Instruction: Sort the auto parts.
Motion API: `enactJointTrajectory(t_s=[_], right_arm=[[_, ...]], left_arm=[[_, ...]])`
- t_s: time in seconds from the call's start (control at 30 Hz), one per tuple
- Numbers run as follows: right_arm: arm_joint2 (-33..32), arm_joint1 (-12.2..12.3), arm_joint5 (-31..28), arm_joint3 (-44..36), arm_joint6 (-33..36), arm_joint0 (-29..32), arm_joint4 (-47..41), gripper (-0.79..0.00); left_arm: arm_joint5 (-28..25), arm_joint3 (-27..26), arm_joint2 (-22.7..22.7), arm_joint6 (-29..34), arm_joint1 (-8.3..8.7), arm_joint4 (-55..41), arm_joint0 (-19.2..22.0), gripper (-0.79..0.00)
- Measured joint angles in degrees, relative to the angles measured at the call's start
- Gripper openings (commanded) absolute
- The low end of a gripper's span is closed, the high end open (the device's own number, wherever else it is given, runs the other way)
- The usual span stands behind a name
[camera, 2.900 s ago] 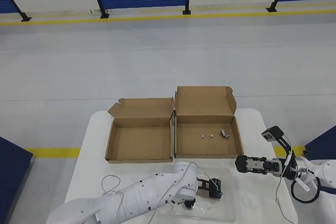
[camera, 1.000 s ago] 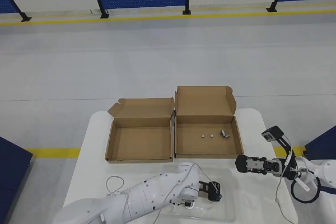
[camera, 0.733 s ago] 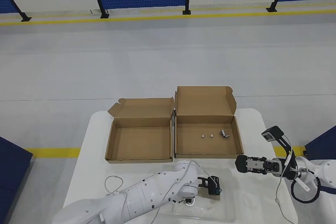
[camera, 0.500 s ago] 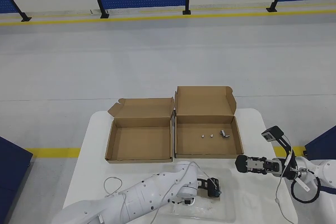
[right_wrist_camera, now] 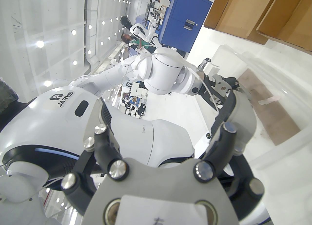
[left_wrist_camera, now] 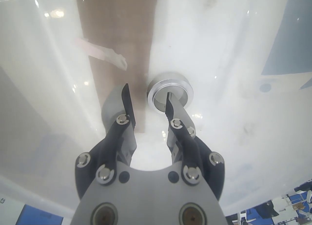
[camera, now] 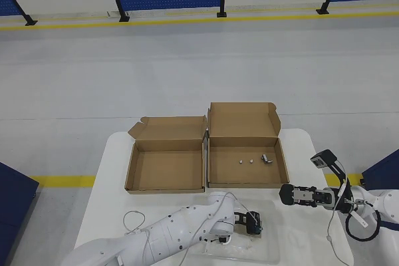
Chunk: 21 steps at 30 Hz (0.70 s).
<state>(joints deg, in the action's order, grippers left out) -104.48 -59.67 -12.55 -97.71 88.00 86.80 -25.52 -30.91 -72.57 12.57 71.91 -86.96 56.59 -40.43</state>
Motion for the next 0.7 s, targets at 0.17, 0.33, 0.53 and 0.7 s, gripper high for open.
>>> enactJointTrajectory(t_s=[0.17,0.33,0.53,0.7], right_arm=[[0.0,0.0,0.0,0.0,0.0,0.0,0.0,0.000],[0.0,0.0,0.0,0.0,0.0,0.0,0.0,0.000],[0.0,0.0,0.0,0.0,0.0,0.0,0.0,0.000],[0.0,0.0,0.0,0.0,0.0,0.0,0.0,0.000]], left_arm=[[-0.6,0.7,0.0,0.0,-0.28,0.2,-0.3,-0.505],[-1.1,1.5,-0.1,-0.2,-0.70,0.4,-0.4,-0.597],[-1.1,2.5,0.0,-0.4,-1.23,0.8,-0.4,-0.785],[-0.1,2.6,0.2,-0.1,-1.51,1.7,-0.5,-0.785]])
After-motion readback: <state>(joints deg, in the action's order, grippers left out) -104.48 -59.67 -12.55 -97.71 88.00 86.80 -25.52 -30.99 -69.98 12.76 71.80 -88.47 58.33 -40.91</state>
